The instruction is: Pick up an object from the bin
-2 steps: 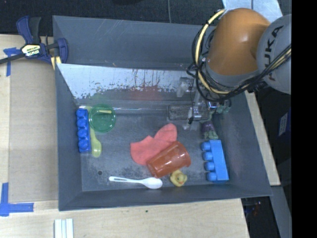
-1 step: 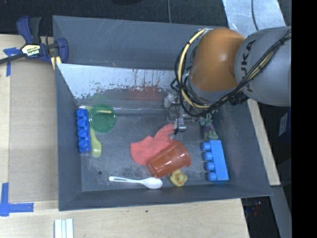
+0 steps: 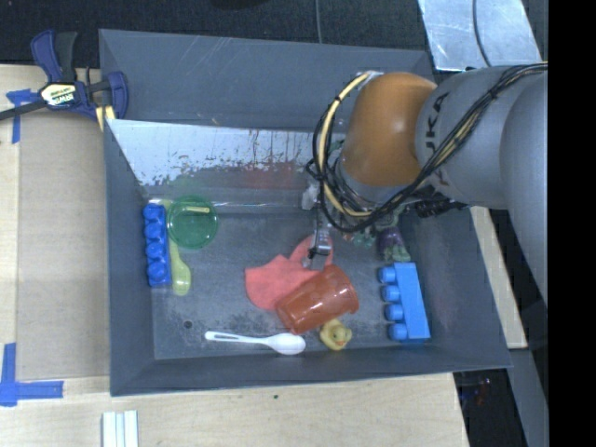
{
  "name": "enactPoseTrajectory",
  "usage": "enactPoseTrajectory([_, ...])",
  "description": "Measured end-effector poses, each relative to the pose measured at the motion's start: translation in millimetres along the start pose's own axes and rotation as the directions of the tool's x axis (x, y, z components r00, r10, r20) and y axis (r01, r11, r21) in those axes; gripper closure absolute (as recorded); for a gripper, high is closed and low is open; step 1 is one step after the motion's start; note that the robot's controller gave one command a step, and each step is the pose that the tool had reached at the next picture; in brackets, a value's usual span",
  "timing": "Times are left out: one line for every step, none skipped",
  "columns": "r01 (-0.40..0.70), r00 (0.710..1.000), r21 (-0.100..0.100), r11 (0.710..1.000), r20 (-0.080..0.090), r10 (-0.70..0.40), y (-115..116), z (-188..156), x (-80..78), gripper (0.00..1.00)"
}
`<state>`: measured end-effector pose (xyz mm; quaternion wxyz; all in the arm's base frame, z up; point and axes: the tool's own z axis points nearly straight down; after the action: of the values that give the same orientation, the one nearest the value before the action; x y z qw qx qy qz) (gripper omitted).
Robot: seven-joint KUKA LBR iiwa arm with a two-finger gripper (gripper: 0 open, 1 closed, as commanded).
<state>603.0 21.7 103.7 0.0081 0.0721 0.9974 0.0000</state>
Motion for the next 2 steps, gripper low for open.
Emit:
enactPoseTrajectory([0.100,0.995,-0.004,0.995,-0.003,-0.100,-9,24,12.1,0.00])
enactPoseTrajectory([0.082,0.996,-0.005,0.997,0.019,-0.082,-12,29,40.6,1.00])
